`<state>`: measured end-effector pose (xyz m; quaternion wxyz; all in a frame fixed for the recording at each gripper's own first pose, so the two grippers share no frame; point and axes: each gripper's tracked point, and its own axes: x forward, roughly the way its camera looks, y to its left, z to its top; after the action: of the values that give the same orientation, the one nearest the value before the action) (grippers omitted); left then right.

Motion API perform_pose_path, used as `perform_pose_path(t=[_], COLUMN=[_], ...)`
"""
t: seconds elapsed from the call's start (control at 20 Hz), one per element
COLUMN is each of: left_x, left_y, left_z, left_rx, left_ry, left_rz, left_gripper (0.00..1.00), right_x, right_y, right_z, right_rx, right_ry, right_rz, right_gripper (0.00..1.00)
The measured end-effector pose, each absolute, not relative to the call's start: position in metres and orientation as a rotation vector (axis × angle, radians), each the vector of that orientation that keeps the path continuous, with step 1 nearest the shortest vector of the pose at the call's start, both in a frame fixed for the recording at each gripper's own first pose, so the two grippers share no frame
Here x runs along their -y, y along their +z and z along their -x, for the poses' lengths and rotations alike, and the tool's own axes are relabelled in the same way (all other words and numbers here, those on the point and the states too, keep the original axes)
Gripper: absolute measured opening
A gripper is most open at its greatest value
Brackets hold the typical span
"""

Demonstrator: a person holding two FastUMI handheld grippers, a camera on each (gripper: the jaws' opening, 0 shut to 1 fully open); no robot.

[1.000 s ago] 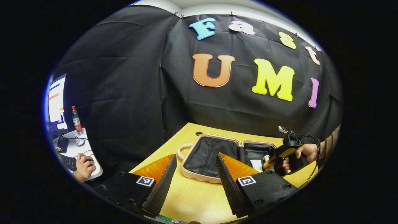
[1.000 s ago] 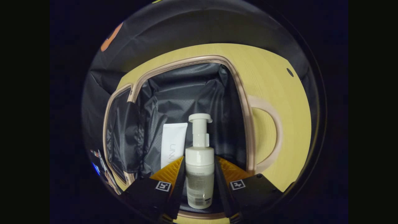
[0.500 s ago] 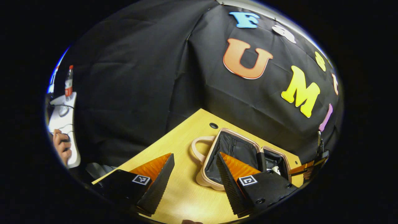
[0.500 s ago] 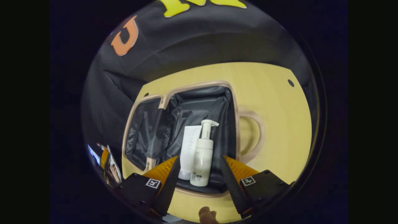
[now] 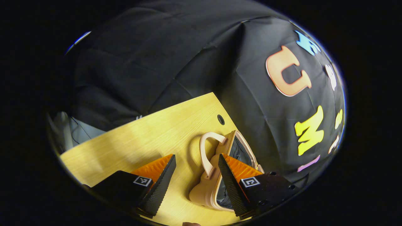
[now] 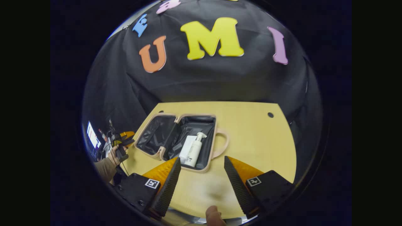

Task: First open the suitcase, pack the skin care products into it, and then close the suitcase.

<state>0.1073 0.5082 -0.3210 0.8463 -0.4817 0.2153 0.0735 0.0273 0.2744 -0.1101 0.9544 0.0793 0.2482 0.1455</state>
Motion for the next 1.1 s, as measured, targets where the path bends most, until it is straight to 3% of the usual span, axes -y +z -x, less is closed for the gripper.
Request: perform_pose_path(t=[0.2,0.25,0.3,0.35,0.45,0.55,0.95,1.0,1.05,1.1], left_x=[-0.502,-0.499,-0.498,-0.497,-0.49,-0.487,-0.489,-0.49,-0.493,-0.49], left_y=[-0.338,-0.338,-0.343,-0.348,-0.347,-0.345,-0.337,-0.332,-0.323,-0.307], left_z=[-0.124,-0.13,-0.133,-0.14,-0.149,-0.155,-0.148,-0.148,-0.148,-0.153], left_rx=[-0.471,-0.467,-0.48,-0.493,-0.489,-0.486,-0.591,-0.599,-0.596,-0.584], left_ry=[0.143,0.121,0.137,0.147,0.125,0.133,0.174,0.189,0.197,0.195], left_rz=[1.142,1.196,1.247,1.309,1.416,1.441,1.332,1.288,1.241,1.192], left_gripper=[0.88,0.99,0.83,0.71,0.48,0.14,0.05,0.12,0.03,0.03], right_x=[-0.22,-0.209,-0.199,-0.19,-0.177,-0.171,-0.121,-0.115,-0.106,-0.098], right_y=[-0.036,-0.019,-0.004,0.006,0.016,0.015,-0.008,-0.008,-0.008,-0.008], right_z=[0.013,0.023,0.035,0.046,0.065,0.079,0.096,0.097,0.099,0.099], right_rx=[-0.302,-0.255,-0.216,-0.189,-0.146,-0.131,-0.148,-0.141,-0.134,-0.126], right_ry=[0.169,0.134,0.093,0.061,0.014,-0.025,-0.166,-0.17,-0.183,-0.187], right_rz=[-0.04,-0.02,-0.008,0.006,0.031,0.051,-0.017,-0.033,-0.043,-0.048], right_gripper=[0.81,0.81,0.82,0.76,0.87,0.81,0.8,0.8,0.8,0.8])
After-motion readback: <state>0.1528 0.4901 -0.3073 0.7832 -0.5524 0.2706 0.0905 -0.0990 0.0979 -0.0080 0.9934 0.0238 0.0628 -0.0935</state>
